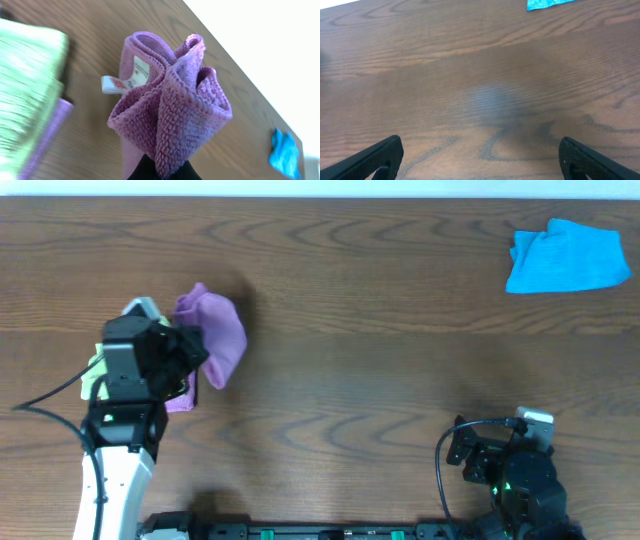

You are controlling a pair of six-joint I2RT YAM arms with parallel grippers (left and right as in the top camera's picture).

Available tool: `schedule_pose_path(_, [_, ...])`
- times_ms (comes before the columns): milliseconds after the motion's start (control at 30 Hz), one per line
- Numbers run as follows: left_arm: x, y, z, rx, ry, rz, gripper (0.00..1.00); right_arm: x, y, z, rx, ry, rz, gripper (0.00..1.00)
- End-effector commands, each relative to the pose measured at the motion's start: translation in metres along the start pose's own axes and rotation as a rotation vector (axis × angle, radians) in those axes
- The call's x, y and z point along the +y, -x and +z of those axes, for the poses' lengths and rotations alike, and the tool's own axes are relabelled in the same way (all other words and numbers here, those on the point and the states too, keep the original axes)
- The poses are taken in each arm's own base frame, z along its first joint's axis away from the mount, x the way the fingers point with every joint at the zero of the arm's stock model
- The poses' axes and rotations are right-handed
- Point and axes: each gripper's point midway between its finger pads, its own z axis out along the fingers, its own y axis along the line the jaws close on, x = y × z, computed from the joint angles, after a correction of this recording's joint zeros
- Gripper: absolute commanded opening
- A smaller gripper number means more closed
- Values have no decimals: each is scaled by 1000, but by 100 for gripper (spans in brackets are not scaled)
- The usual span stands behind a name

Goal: Fold the cloth
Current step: 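Lift the pink cloth with the left gripper and carry it left, then lower the pink cloth onto the green and pink cloth stack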

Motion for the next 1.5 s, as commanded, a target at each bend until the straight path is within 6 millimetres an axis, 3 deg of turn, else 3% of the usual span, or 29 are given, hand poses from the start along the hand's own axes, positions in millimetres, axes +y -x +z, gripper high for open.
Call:
schedule_pose_path(0, [8, 24, -8, -70, 25, 13, 5, -4, 2, -1, -12, -20, 23, 99])
schedule_pose_path(300, [31, 54, -17, -163, 67, -29, 6, -4, 2, -1, -12, -20, 23, 99])
schedule_pose_path(533, [51, 59, -7, -155, 117, -66, 6, -4, 2, -1, -12, -20, 23, 99])
schedule_pose_path(767, [50, 68, 1, -177, 105, -57, 5, -4, 2, -1, -12, -20, 23, 99])
schedule_pose_path(1033, [66, 80, 7, -199, 133, -84, 6, -4, 2, -1, -12, -20, 23, 99])
schedule_pose_path(1467, [68, 83, 28, -184, 101, -101, 6, -4, 2, -1, -12, -20, 23, 99])
